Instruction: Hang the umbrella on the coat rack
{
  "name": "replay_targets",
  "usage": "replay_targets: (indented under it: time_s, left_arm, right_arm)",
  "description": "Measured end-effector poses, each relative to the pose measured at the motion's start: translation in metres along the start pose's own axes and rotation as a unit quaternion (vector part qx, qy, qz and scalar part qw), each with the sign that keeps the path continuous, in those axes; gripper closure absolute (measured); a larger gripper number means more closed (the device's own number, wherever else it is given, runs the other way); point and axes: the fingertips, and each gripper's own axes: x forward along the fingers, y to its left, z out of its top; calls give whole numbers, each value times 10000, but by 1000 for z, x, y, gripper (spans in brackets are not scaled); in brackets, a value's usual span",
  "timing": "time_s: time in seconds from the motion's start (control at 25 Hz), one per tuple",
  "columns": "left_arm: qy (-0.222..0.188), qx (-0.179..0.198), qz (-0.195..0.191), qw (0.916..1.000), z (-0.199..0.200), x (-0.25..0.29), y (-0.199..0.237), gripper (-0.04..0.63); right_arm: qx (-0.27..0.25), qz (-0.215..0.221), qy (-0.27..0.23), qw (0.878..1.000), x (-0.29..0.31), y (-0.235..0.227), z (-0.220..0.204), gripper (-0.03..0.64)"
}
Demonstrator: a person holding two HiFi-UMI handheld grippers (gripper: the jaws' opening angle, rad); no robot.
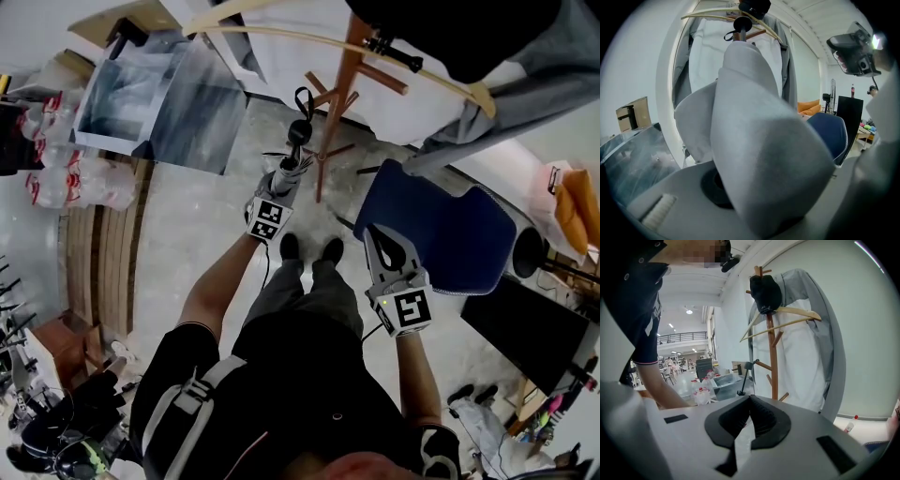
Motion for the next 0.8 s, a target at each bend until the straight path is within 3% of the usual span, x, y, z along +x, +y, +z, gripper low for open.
replay_targets:
  time_s: [0.2,0.52,0.64,0.8]
  left_arm:
    - [151,110,-106,9998,-12,-5,-4,502]
    - [305,55,-174,9994,-23,3,3,502]
    - [247,38,-209,9995,-21,13,3,502]
    - [108,-14,-337,9994,-14,30,-3,502]
  right_arm:
    - [44,27,-274,9996,4,2,2,614]
    - [93,99,-217,9997,11,8,-2,614]
    - [89,122,-24,9999,12,10,-6,614]
    - [112,111,-214,9996,16,8,-7,614]
